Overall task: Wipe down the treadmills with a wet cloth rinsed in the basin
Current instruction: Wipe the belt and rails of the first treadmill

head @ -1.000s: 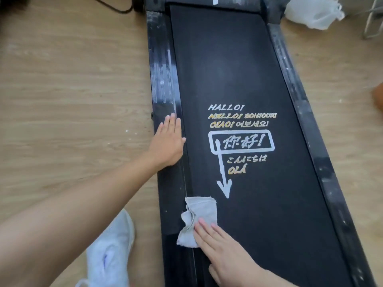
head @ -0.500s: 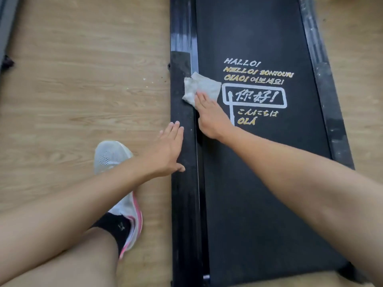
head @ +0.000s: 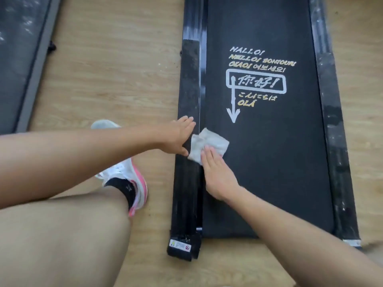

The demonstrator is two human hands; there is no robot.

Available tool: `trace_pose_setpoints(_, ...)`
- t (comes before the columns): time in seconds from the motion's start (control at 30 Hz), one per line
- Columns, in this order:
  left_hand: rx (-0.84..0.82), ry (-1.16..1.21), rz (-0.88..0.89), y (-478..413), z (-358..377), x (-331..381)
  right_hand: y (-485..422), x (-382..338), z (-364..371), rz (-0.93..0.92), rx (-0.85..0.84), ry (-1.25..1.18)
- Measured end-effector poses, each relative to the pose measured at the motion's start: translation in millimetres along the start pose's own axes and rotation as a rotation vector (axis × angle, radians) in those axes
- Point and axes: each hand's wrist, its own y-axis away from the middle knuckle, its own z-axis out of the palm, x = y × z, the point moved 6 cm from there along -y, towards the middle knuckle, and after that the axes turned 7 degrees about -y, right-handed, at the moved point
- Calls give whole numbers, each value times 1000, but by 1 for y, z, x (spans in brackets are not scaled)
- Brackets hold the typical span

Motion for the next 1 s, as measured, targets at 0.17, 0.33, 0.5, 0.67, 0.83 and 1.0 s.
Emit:
trace_pose_setpoints(0.17,-56,-107,-53,3,34,13,-80,13,-52,172,166,-144)
trace_pose_setpoints(0.33,117,-372,-67,-22,98,33,-27,8,-19,186,453,-452)
trace_pose_setpoints(0.5,138,-286,-40,-23,99,33,79,-26,44,226,364,-646)
trace_pose_setpoints(0.67,114,-331,-74,-15,94,25,119,-45,83,402,178,-649)
trace_pose_setpoints(0.83,-75,-286,-214,-13,68,45,109,-54,62,485,-24,-631)
trace_pose_setpoints(1.0,-226,15,-132,42,39,82,138,-57,10,578,-142,-798)
